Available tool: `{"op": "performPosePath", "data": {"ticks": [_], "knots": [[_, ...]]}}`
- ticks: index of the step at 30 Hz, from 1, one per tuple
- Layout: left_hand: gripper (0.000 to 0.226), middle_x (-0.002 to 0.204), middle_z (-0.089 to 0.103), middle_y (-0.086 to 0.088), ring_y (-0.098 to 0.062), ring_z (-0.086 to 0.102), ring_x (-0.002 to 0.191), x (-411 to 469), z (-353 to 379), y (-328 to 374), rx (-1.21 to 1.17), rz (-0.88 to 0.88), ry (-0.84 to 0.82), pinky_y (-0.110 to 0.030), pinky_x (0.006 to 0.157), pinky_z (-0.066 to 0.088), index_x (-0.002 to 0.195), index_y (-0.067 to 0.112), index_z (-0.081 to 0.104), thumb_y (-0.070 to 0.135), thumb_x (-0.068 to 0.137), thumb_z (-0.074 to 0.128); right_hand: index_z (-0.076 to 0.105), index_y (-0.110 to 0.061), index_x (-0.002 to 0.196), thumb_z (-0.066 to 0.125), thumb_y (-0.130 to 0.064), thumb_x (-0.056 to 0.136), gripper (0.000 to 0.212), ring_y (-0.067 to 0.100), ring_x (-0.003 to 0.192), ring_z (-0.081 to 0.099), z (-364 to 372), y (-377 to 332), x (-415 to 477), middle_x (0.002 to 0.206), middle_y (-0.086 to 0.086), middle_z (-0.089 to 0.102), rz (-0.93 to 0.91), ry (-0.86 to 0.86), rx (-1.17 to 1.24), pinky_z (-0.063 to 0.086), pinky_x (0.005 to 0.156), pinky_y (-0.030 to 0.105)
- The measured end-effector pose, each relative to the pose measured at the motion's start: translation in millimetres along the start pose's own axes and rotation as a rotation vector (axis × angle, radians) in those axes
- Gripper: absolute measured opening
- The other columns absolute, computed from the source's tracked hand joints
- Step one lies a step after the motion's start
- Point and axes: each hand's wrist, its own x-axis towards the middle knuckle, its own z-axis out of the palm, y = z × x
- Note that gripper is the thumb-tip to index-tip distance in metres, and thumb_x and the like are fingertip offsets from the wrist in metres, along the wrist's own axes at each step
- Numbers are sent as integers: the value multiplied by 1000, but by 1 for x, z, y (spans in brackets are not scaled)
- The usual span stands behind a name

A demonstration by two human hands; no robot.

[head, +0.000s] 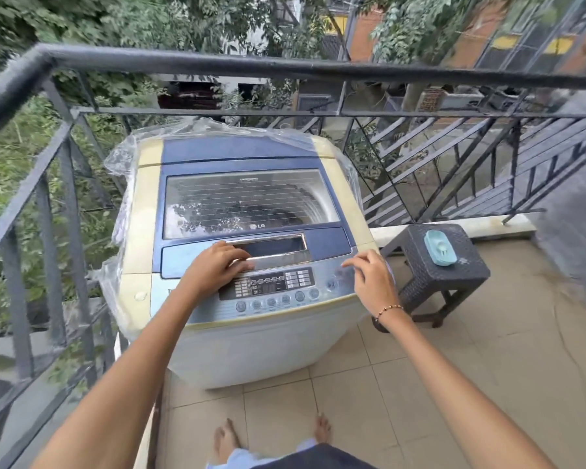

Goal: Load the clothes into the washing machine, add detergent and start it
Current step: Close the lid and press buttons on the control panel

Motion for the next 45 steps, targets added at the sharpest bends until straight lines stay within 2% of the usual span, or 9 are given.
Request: {"op": "performPosePath", "data": {"ticks": [3,8,16,21,26,29,36,41,45], "knots": [[40,84,74,0,-25,62,80,-2,2,-4,68,95,107,-37,73,52,90,14,75,47,90,52,74,-14,94,52,8,84,33,25,89,57,6,5,-9,92,8,58,-3,-12,32,47,84,31],[44,79,74,-1,-24,63,73,-2,3,-2,78,91,144,-35,69,49,85,12,75,42,93,43,73,-13,103,50,14,80,43,25,88,55,11,11,-12,93,9,58,-25,-17,40,49,83,33],[45,79,72,5,-21,60,89,-6,4,-3,100,-159,221,-39,87,36,84,20,77,51,87,44,72,-12,108,50,21,74,52,25,88,56,13,17,-14,91,10,59,-103,-26,62,51,84,34],[45,79,73,4,-20,60,89,-5,6,-3,78,-189,227,-38,88,34,84,20,77,52,86,45,74,-10,103,52,22,74,48,26,83,56,12,17,-8,86,10,60,-122,-22,72,52,77,35],[44,78,73,4,-20,59,88,-3,7,-3,97,-215,216,-38,89,34,84,20,77,52,86,46,76,-6,87,62,3,83,16,26,74,53,18,16,-3,76,9,58,-147,-9,59,49,65,37],[39,77,73,4,-20,60,87,-3,8,-3,126,-221,214,-38,90,35,83,21,77,49,87,50,73,-6,78,66,-4,83,9,25,72,51,24,17,-1,74,6,56,-137,9,46,48,62,38],[43,71,70,3,-21,60,86,-3,8,0,146,-214,215,-39,88,35,79,20,76,48,88,45,72,-6,76,68,-6,84,8,25,75,52,26,15,-2,75,6,57,-85,15,51,49,63,41],[44,69,69,3,-21,59,87,-4,8,1,169,-214,198,-40,88,36,76,20,74,47,89,42,74,-5,84,65,-4,86,10,26,75,53,24,7,-11,77,8,60,-36,51,69,50,76,41],[47,68,69,8,-21,58,85,-4,8,2,183,-199,190,-38,89,35,70,20,71,47,89,38,76,-6,94,60,5,85,21,28,77,54,20,1,-17,80,10,61,-23,51,90,50,71,41]]}}
